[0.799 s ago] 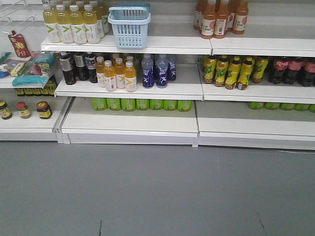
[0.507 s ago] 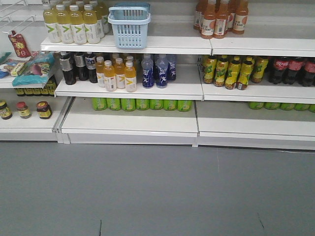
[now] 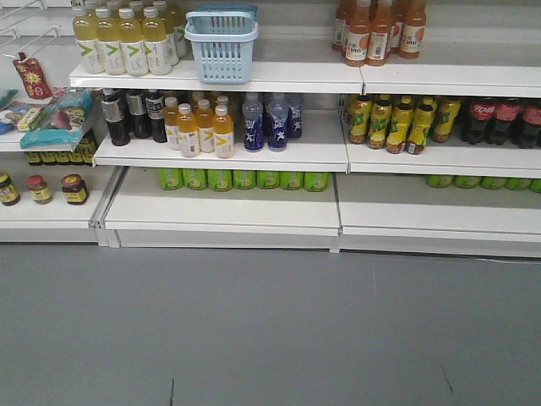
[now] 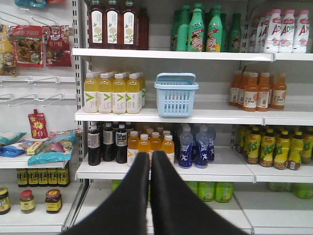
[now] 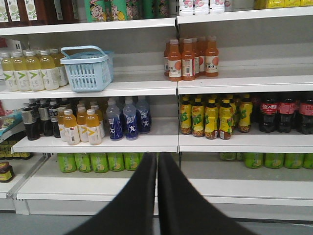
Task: Place coke in basket with both arms
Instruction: 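Drive the base toward the shelf holding the light-blue basket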
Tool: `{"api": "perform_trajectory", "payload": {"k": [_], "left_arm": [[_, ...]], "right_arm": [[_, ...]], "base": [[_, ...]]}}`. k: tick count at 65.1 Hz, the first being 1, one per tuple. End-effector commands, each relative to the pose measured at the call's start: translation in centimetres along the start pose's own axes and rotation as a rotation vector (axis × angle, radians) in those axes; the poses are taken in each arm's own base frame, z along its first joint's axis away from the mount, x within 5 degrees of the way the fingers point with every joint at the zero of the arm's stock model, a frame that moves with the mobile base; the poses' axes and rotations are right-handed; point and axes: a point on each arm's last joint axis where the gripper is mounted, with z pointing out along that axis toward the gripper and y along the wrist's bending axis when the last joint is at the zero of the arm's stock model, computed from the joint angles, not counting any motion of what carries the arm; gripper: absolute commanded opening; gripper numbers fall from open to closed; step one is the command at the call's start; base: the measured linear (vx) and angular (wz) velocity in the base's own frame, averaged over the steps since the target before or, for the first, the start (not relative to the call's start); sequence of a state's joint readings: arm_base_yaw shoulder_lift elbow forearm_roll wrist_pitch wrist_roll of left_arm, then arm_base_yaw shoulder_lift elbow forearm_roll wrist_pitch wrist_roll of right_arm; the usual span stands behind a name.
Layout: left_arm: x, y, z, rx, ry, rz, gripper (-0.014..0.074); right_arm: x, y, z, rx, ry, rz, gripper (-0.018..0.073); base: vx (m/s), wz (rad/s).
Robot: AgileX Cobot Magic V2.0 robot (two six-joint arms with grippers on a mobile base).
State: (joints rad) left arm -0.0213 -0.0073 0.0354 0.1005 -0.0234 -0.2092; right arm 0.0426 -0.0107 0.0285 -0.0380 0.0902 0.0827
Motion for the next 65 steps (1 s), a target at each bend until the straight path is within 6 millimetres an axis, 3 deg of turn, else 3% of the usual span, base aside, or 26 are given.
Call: {"api": "perform_trajectory", "payload": {"k": [1, 65], "left_arm": [[-1.86, -0.25, -0.28, 0.018, -0.117, -0.018, -0.0006], [-1.86, -0.25, -0.28, 0.018, -0.117, -0.018, -0.0006]], "right_arm": [[-0.50, 0.04, -0.09, -0.004, -0.079, -0.012, -0.0005], [-0.50, 0.04, -0.09, -0.004, -0.079, -0.012, -0.0005]], "base": [[0.01, -0.01], [0.13, -0.05]]}}
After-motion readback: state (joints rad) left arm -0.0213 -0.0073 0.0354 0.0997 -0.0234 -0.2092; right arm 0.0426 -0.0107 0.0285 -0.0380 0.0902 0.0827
